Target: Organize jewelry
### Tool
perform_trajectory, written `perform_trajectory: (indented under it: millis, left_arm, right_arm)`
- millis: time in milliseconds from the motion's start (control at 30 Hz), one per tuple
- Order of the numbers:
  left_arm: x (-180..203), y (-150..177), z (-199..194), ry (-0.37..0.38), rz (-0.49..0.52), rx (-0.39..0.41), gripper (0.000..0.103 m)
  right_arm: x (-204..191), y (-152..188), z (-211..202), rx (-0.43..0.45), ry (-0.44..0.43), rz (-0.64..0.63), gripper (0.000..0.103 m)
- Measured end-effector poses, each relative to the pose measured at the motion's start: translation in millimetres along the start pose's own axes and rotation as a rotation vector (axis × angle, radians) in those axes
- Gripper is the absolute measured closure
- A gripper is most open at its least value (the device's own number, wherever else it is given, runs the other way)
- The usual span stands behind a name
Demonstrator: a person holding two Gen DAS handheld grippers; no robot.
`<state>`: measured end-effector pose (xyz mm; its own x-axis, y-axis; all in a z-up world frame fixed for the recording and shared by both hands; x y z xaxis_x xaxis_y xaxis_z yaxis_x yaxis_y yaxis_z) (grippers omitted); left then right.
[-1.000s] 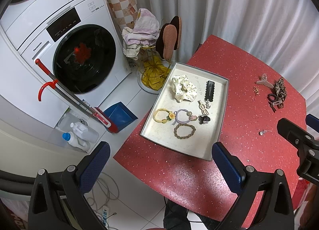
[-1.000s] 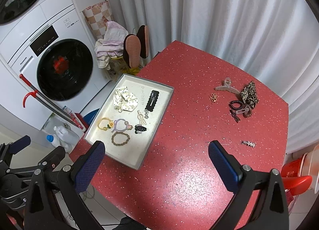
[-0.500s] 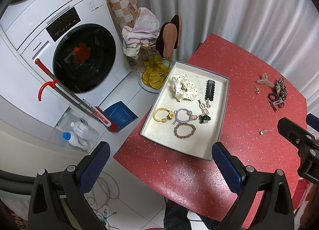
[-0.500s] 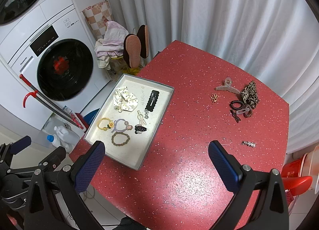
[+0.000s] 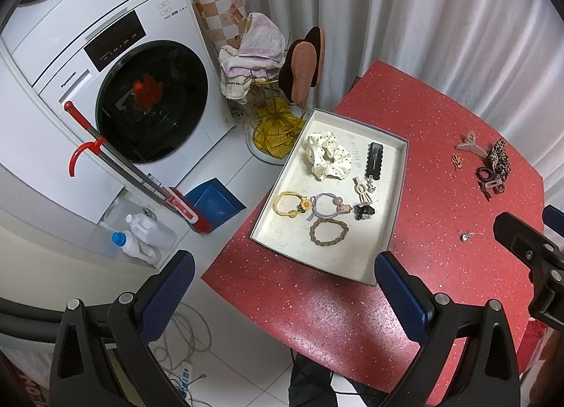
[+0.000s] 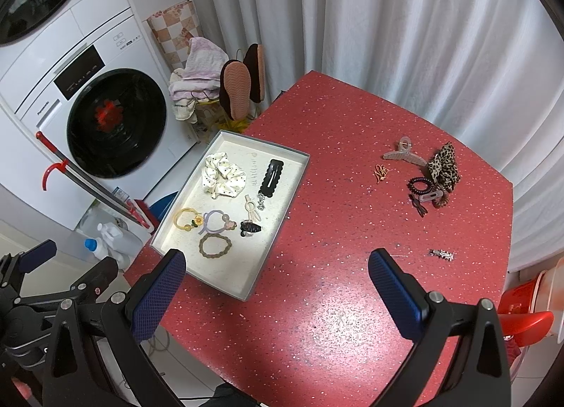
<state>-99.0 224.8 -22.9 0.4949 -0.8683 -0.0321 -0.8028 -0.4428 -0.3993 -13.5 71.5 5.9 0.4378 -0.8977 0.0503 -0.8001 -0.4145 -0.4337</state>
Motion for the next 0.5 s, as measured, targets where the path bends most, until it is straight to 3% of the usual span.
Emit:
perform_trajectory:
  millis: [500]
  left_arm:
    - [2.3,3.3,-0.8,-0.001,-0.015,-0.003,0.001]
  right_arm:
    - [-0.9,1.3,0.5,-0.001,-0.001,-0.001,0.0]
Point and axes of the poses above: each gripper's, at about its wrist camera, not at the fingertips, and z roughly the way its jaws point, x to its right, y to its underside, the point moved 1 cm from there along z, roughly the way its jaws point, and after that the axes turned 1 degree about -x, right-handed, at the moved point
